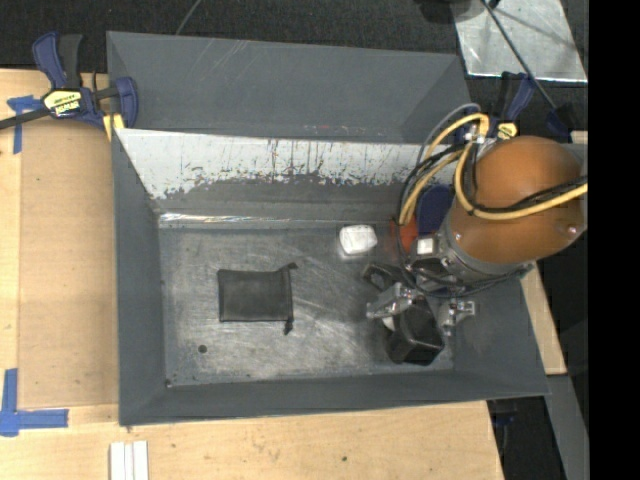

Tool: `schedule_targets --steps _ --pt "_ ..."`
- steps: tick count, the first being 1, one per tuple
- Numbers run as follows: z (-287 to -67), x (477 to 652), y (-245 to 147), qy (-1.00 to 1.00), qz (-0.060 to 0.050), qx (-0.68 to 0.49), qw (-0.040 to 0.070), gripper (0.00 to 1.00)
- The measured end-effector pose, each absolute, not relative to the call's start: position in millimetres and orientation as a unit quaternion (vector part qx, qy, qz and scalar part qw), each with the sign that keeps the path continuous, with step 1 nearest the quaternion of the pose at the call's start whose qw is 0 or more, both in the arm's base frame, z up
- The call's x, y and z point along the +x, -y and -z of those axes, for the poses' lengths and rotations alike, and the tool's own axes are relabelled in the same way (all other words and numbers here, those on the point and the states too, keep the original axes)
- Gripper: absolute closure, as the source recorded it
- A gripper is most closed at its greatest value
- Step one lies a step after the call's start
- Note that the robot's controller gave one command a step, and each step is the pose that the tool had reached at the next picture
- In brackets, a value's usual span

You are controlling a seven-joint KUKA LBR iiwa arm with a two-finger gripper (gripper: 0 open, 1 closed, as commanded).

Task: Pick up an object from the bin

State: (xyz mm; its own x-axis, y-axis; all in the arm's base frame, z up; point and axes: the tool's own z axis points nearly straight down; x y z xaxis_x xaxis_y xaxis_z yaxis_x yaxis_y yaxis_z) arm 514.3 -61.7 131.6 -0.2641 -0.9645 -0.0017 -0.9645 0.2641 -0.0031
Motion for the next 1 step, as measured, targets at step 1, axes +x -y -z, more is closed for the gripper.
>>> schedule_targets --steps 1 --pt "-192.0 514.8 62.0 -0.796 0.001 -0.606 0.002 1.0"
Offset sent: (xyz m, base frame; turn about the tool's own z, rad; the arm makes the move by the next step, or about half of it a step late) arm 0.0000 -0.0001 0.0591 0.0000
